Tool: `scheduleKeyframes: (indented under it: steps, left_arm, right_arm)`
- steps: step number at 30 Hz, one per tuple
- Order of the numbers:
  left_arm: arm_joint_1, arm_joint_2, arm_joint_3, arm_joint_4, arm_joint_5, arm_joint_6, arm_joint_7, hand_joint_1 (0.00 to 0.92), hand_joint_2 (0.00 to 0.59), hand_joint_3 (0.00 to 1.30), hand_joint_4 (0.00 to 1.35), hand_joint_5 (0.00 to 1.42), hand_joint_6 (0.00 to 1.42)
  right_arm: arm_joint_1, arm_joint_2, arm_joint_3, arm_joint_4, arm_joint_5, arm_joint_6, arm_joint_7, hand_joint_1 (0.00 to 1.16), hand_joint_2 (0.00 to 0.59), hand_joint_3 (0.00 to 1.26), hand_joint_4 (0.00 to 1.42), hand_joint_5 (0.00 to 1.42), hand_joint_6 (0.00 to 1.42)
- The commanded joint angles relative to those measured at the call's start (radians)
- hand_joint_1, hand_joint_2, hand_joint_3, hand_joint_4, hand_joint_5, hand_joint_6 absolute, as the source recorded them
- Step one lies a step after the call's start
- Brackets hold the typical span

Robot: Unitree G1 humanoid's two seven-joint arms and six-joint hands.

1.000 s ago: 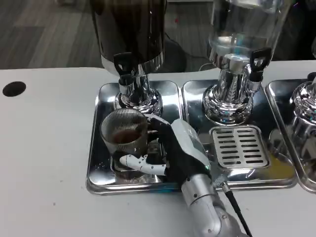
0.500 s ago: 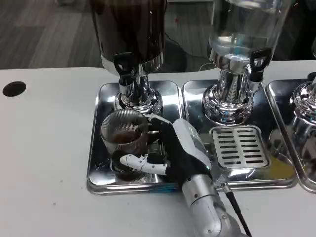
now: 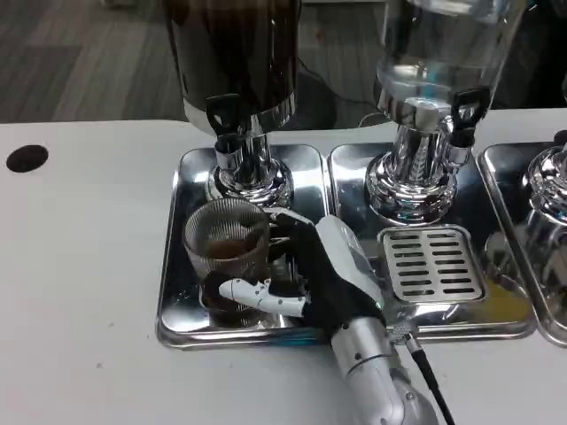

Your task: Grasp the cup under the faucet to collect the drink, then remove the cup.

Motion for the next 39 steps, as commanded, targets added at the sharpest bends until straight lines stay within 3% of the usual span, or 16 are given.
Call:
scheduleKeyframes:
  steps: [1,39]
  left_arm:
    - [-0.005,0.013,-0.007,-0.015,0.019,0.016,-0.017,0.0,0.113,0.3,0.15,0.17,0.37]
    - [-0.056,0.034,-0.076,-0.038,0.06,0.091,-0.054,0.0,0.115,0.29,0.15,0.17,0.37]
  right_arm:
    - [0.029,-0.001,-0.015,-0.04,0.013,-0.032,0.006,0.61,0.128,0.39,0.45,0.5,0.34]
    - [0.123,-0.047,-0.07,-0.168,0.042,-0.142,0.057,0.59,0.143,0.41,0.47,0.52,0.37]
